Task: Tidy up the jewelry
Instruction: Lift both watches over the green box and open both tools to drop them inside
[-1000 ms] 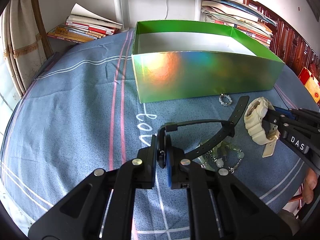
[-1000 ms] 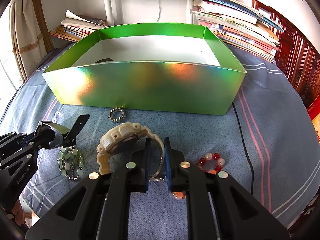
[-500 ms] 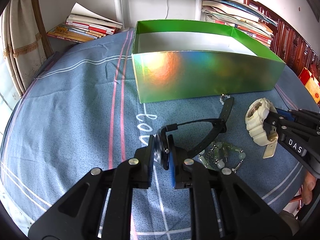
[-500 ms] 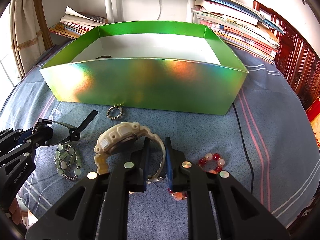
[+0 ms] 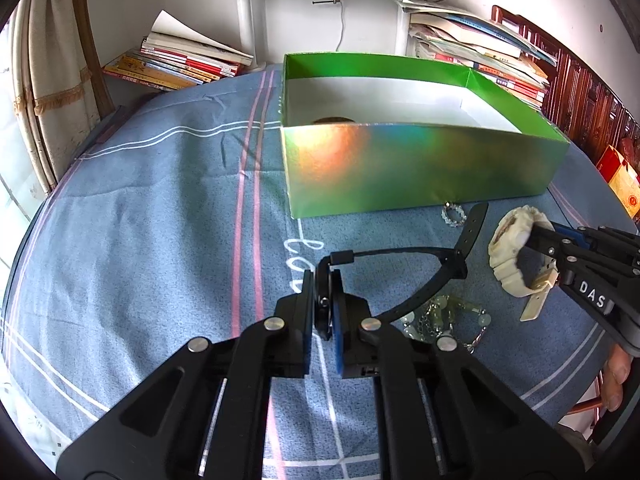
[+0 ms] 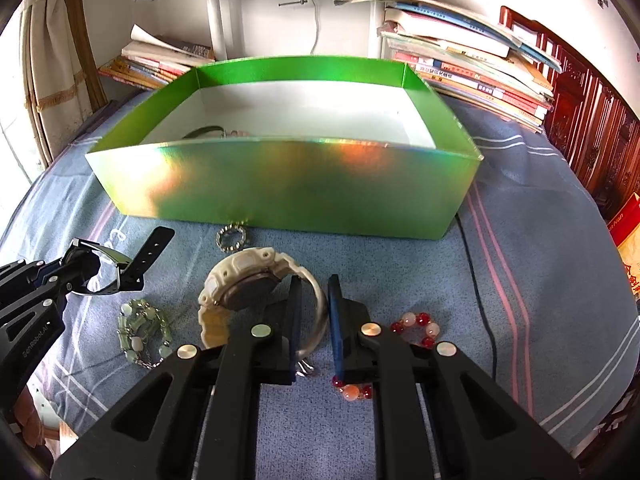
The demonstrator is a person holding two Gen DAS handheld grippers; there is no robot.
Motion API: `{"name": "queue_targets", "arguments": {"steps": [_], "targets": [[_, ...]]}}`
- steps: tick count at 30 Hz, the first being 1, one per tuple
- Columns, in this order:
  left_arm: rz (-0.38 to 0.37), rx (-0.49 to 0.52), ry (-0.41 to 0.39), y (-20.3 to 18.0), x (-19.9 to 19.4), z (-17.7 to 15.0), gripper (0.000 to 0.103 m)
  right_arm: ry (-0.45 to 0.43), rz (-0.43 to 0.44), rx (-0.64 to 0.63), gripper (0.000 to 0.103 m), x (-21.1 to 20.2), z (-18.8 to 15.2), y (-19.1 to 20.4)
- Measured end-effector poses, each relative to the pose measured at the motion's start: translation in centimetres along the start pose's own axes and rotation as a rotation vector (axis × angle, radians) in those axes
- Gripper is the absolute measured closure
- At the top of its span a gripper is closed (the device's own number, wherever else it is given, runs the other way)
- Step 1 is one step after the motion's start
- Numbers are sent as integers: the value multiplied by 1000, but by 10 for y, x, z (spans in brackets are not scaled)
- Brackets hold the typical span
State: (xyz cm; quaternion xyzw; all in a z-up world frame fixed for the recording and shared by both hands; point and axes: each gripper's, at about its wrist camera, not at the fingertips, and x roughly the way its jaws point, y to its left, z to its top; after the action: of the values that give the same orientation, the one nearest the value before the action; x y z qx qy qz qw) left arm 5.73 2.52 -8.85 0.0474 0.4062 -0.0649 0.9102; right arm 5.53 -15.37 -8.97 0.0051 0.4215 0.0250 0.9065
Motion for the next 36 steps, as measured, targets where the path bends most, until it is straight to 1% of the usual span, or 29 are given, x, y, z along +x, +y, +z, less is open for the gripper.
{"name": "queue_targets", "arguments": {"steps": [3, 6, 13, 17, 21, 25, 26, 27, 28, 30, 33, 34, 36], "targets": [[4, -5, -10, 2, -4, 2, 94, -22, -15, 2, 90, -6, 2, -1], [6, -10, -11, 4, -5, 3, 94, -13, -11, 16, 90, -5, 2, -4], [2, -10, -27, 4, -11, 9, 95, -45, -6, 22, 90, -17, 5, -7], [-14, -6, -47, 3, -18, 14, 94, -87, 10, 22, 90, -32, 14, -9], [-35, -5, -99, 7, -34, 36, 94, -166, 17, 23, 90, -54, 38, -14], [-37, 3, -191, 6, -49, 75, 94, -272, 1, 21, 90, -73, 74, -21], [-49, 1, -207, 4, -49, 86, 95, -287, -9, 24, 90, -74, 83, -23], [-77, 5, -216, 1, -46, 98, 94, -294, -22, 31, 90, -72, 93, -26], [-101, 9, -216, -3, -41, 107, 94, -291, -33, 35, 90, -68, 101, -29], [-113, 18, -193, -14, -24, 120, 94, -260, -52, 47, 90, -50, 115, -35], [-135, 34, -112, -31, 15, 135, 94, -175, -49, 66, 90, -11, 122, -43], [-133, 33, -93, -35, 27, 137, 94, -153, -51, 72, 90, 1, 123, -44], [-114, 27, -59, -39, 51, 144, 94, -128, -82, 76, 89, 24, 122, -42]]}}
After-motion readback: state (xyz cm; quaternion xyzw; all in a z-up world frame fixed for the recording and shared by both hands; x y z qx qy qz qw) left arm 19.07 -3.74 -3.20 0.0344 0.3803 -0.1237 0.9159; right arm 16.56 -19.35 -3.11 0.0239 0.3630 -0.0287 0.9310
